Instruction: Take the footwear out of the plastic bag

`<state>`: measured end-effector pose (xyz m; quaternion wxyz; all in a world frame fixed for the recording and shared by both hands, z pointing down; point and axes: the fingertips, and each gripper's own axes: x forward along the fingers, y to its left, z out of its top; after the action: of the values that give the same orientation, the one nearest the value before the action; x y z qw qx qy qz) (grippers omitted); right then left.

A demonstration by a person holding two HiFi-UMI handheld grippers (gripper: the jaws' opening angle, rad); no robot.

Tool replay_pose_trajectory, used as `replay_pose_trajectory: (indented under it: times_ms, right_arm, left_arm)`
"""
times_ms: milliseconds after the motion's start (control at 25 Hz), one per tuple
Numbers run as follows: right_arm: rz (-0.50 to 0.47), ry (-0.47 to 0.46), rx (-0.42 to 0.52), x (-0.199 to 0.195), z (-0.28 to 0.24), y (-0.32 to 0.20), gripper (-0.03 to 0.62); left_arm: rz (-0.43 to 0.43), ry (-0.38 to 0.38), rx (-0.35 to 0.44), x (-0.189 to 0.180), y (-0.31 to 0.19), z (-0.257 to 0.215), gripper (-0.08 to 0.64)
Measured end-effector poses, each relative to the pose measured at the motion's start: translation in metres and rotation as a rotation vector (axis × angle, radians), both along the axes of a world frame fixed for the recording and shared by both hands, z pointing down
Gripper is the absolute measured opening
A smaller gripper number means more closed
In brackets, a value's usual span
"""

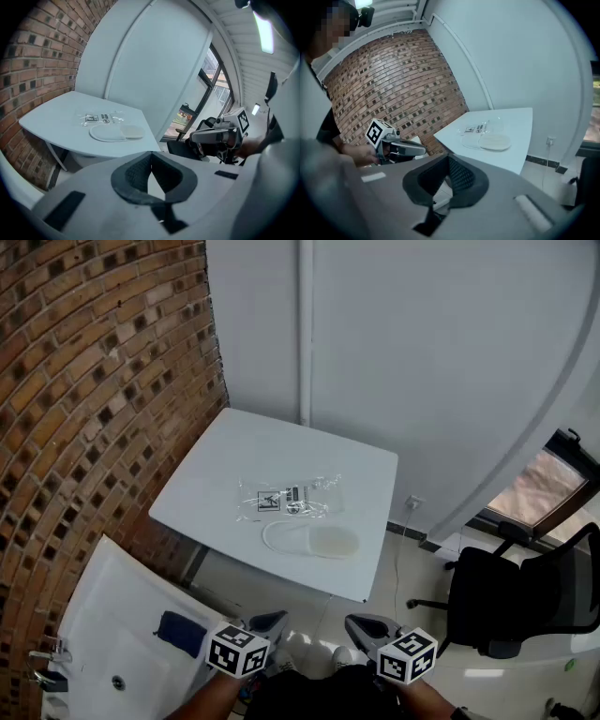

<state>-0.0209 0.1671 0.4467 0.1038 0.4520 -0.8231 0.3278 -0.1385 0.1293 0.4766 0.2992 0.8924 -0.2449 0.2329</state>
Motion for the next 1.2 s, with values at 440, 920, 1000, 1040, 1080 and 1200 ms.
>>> replay_pose_trajectory:
  times_ms: [440,920,1000,1040,1080,1200]
  right_arm:
    - [-0.037,0.015,-0.015,-0.014,-0.002,-0.013,0.000]
    - [-0.149,0.011,-0.003,0.002,-0.006,-0.013,0.000]
    - [-0.153,0.002,0.007,0.004,-0.004,-0.015,0.000]
    - [-0.155,-0.003,0.006,0.004,-0.003,-0.016,0.000]
    - [-0.159,-0.006,0.004,0.004,-0.001,-0.015,0.000]
    - [-0.177,0.004,0.012,0.005,-0.003,-0.013,0.000]
  left_arm:
    - [-0.013,0.016,-0.031,-0.010,-0.007,0.007,0.008]
    - [-0.113,0.011,-0.050,0.008,0.015,0.007,0.008]
    - [-0.107,-0.002,-0.040,0.011,0.018,0.006,0.008]
    - [-0.107,-0.009,-0.034,0.011,0.019,0.006,0.008]
    - [-0.112,-0.013,-0.030,0.011,0.019,0.005,0.008]
    - [-0.134,-0.013,-0.024,0.012,0.021,0.000,0.008]
